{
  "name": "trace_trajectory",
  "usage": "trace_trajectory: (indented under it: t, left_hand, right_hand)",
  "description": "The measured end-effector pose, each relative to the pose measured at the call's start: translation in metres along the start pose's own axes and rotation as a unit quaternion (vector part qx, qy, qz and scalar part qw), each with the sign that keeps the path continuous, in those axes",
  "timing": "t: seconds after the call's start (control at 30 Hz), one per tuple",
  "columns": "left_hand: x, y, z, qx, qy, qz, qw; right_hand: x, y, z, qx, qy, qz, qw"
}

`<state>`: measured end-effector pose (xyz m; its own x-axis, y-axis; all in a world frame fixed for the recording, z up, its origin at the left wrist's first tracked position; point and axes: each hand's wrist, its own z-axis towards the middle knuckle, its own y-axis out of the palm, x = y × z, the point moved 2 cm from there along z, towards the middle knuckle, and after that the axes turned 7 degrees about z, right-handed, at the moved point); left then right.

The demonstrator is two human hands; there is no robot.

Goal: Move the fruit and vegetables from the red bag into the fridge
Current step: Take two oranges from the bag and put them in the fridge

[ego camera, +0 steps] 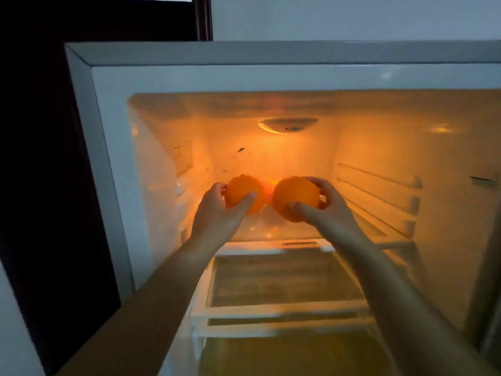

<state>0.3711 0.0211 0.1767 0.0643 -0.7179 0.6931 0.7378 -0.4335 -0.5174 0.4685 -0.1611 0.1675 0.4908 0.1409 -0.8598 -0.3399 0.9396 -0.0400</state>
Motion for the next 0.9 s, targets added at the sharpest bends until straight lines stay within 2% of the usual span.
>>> trace_trajectory:
  t: [0.2,0.33,0.5,0.57,0.67,0.9]
  left_hand:
    - [-0.015,0.041,0.040,0.040,-0.017,0.064,0.997]
    - [-0.032,0.056,0.041,0.033,0.005,0.062,0.997]
    - [-0.042,0.065,0.046,-0.040,0.016,0.077,0.996]
    - [-0.043,0.067,0.045,-0.050,0.024,0.089,0.995]
    - [-0.042,0.066,0.044,-0.041,0.044,0.104,0.993]
    - [-0.039,0.062,0.038,0.007,0.107,0.174,0.979]
  right_hand:
    - [0.038,0.013,0.060,-0.010,-0.074,-0.171,0.982]
    - [0.055,0.014,0.059,-0.017,-0.121,-0.180,0.976]
    - [0.060,0.014,0.057,-0.054,-0.053,-0.184,0.980]
    - [0.061,0.013,0.056,-0.056,-0.051,-0.198,0.977]
    - [0.059,0.013,0.056,-0.057,-0.050,-0.241,0.968]
    - [0.060,0.015,0.052,-0.041,-0.029,-0.266,0.963]
